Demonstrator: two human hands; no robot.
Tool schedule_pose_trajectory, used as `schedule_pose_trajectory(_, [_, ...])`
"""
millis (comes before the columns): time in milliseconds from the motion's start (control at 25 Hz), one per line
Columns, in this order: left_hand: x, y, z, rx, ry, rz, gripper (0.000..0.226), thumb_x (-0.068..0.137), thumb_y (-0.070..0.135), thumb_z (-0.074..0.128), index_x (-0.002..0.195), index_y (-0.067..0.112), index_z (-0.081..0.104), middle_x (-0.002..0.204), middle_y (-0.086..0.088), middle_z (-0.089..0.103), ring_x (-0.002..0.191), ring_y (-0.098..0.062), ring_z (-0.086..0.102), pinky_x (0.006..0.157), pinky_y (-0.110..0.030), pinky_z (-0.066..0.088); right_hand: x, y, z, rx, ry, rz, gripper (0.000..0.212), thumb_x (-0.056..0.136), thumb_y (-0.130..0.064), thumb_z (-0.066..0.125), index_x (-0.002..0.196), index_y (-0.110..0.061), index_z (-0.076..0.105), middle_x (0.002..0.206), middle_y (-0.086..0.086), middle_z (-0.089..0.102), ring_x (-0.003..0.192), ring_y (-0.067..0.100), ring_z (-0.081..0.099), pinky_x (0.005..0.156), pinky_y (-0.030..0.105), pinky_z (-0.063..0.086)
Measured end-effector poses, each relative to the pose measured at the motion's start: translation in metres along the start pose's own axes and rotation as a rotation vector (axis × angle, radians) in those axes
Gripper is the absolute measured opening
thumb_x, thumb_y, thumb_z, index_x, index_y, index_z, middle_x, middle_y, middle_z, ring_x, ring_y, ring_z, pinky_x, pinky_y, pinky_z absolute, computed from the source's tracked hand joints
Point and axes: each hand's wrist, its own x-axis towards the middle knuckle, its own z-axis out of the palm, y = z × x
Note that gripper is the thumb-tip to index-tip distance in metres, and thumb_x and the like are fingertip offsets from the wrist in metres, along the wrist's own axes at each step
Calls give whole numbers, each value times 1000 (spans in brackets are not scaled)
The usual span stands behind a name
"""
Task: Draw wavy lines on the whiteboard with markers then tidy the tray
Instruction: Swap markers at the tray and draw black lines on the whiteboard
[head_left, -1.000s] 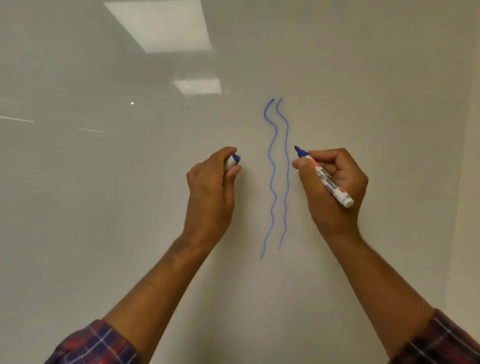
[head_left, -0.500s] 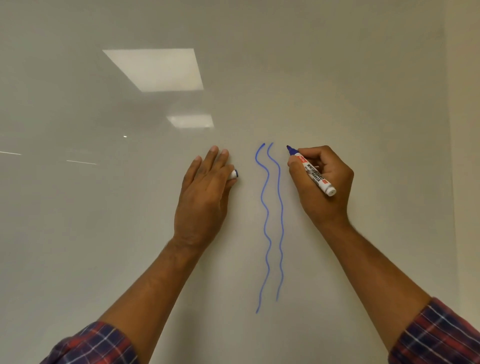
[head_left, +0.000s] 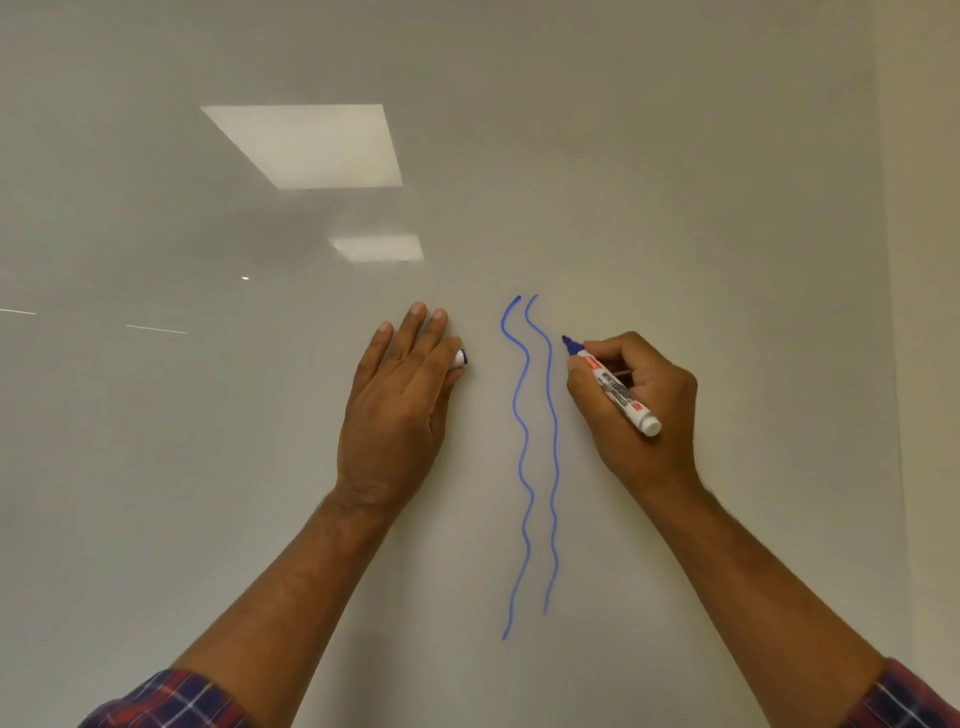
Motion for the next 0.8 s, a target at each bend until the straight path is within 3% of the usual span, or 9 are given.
schedule_pose_trajectory(360, [1,3,0,6,14,-9,33,111,17,58,138,-2,66,149,-18,61,145,-34,52,121,-55,41,-121,29,-35,-124,-80,100,6,85,-18,70,80,-15,67,66,-1,63,56,17,59,53,34,49])
schedule_pose_trajectory(600, [0,1,2,12,3,-13,33,112,18,56,139,-1,65,151,-17,59,147,-34,50,124,-53,37,-201,55,-44,-181,-185,170,20,82,-30,67,81,-10,69,65,-2,64,62,5,60,59,7,47])
schedule_pose_trajectory(720, [0,1,2,3,0,-12,34,112,18,56,139,-1,65,151,-17,59,147,-33,50,125,-53,37,-214,51,-44,-213,-134,268,11,80,-22,67,72,-14,65,61,-4,62,53,11,57,50,26,51])
schedule_pose_trajectory(800, [0,1,1,0,0,-14,34,112,18,56,140,-1,64,151,-17,59,147,-33,50,124,-53,37,-220,44,-44,-205,-188,253,15,82,-29,65,71,-19,62,59,-8,59,49,9,55,48,21,49])
